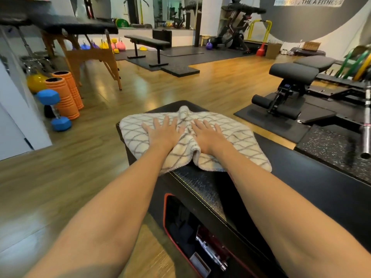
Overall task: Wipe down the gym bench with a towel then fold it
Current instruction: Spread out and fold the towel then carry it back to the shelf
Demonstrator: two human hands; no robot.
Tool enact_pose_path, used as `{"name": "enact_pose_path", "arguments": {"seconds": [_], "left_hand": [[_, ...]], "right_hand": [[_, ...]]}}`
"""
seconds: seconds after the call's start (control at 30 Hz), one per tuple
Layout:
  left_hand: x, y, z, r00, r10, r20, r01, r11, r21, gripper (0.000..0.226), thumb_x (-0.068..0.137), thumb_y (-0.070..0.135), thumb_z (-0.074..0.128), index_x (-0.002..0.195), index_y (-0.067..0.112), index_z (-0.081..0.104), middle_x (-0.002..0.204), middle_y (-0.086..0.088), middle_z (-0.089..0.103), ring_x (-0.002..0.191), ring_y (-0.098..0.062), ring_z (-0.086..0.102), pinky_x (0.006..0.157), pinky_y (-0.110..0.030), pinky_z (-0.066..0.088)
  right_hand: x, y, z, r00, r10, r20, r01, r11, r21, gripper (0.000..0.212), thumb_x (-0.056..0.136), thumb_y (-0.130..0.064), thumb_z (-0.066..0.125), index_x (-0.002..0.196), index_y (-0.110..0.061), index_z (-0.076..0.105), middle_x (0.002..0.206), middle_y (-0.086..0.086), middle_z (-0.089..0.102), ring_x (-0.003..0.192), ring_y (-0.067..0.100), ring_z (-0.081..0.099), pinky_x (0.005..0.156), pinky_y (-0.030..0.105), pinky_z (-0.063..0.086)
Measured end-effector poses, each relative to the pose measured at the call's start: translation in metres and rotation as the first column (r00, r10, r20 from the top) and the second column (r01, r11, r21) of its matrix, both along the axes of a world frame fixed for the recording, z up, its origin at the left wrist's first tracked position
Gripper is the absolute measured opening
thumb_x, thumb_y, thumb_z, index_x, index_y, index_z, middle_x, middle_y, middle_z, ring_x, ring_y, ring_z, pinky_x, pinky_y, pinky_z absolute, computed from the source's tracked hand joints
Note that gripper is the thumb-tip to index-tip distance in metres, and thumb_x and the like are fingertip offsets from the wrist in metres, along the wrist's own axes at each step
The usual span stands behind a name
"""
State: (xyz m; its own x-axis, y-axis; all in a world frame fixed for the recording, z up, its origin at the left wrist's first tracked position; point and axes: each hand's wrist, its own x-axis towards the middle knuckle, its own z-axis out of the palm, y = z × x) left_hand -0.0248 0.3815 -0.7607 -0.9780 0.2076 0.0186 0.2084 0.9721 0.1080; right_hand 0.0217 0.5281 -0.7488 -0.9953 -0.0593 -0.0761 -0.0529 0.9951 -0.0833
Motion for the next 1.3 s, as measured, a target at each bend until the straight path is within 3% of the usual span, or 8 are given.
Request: {"name": "enact_pose_path", "arguments": {"seconds": [0.3,0.7,1.3], "left_hand": [[0.1,0.016,0.008,0.985,-0.152,0.083,0.152,0.988,0.002,0.071,0.091,0.072,0.007,0.153,0.038,0.002,0.163,0.004,-0.005,0.147,-0.038,-0.007,0.108,-0.072,-0.003],[0.213,0.073,0.008,0.927,-0.37,0.066,0.372,0.928,-0.011,0.07,0.093,0.067,0.004,0.154,0.033,0.001,0.163,0.001,-0.003,0.147,-0.04,-0.007,0.107,-0.072,-0.006],[0.167,0.09,0.007,0.928,-0.353,0.116,0.357,0.934,-0.012,0.066,0.093,0.068,0.003,0.153,0.039,-0.002,0.162,0.007,-0.008,0.147,-0.036,-0.011,0.105,-0.075,-0.007]], "right_hand": [[0.129,0.018,0.004,0.993,-0.102,0.054,0.105,0.993,-0.053,0.063,0.104,-0.053,0.014,0.16,-0.025,0.005,0.167,-0.008,-0.007,0.153,0.019,-0.009,0.122,0.049,-0.007],[0.261,0.068,0.002,0.957,-0.287,0.042,0.288,0.957,-0.022,0.066,0.1,-0.058,0.017,0.159,-0.029,0.008,0.166,-0.012,-0.006,0.153,0.014,-0.007,0.122,0.046,-0.006],[0.217,0.08,-0.001,0.955,-0.296,0.015,0.296,0.955,-0.02,0.065,0.101,-0.059,0.012,0.159,-0.03,0.006,0.167,-0.01,-0.004,0.153,0.02,-0.006,0.121,0.055,-0.004]]}}
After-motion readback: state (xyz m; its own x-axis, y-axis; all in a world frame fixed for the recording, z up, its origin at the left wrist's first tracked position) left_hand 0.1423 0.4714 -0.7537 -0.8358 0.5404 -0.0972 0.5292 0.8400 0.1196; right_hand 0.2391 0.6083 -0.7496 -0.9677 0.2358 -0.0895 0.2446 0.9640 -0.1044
